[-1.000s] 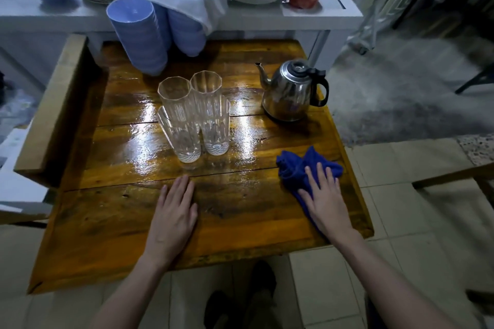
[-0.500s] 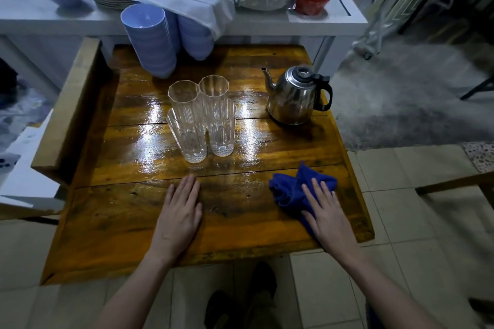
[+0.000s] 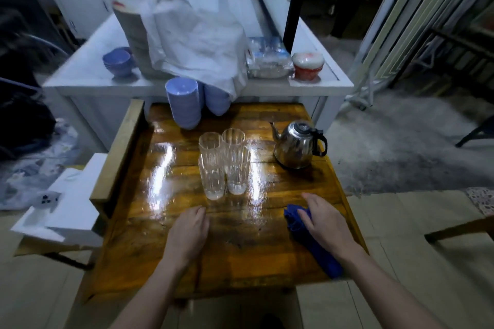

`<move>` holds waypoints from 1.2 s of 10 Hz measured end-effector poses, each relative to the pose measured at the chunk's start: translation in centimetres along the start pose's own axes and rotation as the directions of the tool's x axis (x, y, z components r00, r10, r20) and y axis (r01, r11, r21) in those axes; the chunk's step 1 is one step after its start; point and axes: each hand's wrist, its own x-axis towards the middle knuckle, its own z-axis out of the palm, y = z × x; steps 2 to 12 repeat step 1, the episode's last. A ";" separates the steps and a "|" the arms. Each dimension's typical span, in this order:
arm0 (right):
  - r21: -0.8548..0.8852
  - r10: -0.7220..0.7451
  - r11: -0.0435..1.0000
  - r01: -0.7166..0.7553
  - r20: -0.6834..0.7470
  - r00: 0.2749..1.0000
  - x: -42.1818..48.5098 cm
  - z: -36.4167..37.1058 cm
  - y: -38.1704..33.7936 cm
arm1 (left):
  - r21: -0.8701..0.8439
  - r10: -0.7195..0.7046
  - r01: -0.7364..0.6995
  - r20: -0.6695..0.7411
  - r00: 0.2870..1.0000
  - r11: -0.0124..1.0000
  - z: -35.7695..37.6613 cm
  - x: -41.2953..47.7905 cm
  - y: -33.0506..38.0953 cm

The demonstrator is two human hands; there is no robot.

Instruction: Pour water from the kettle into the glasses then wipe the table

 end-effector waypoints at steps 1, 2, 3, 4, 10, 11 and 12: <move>0.001 -0.083 0.997 0.083 0.015 0.996 1.9 -3.2 -3.2 | -0.026 -0.001 -0.001 -0.101 0.995 1.000 -4.0 1.6 0.4; 0.001 -0.083 0.997 0.083 0.015 0.996 1.9 -3.2 -3.2 | -0.026 -0.001 -0.001 -0.101 0.995 1.000 -4.0 1.6 0.4; 0.001 -0.083 0.997 0.083 0.015 0.996 1.9 -3.2 -3.2 | -0.026 -0.001 -0.001 -0.101 0.995 1.000 -4.0 1.6 0.4; 0.001 -0.083 0.997 0.083 0.015 0.996 1.9 -3.2 -3.2 | -0.026 -0.001 -0.001 -0.101 0.995 1.000 -4.0 1.6 0.4; 0.001 -0.083 0.997 0.083 0.015 0.996 1.9 -3.2 -3.2 | -0.026 -0.001 -0.001 -0.101 0.995 1.000 -4.0 1.6 0.4; 0.001 -0.083 0.997 0.083 0.015 0.996 1.9 -3.2 -3.2 | -0.026 -0.001 -0.001 -0.101 0.995 1.000 -4.0 1.6 0.4; 0.001 -0.083 0.997 0.083 0.015 0.996 1.9 -3.2 -3.2 | -0.026 -0.001 -0.001 -0.101 0.995 1.000 -4.0 1.6 0.4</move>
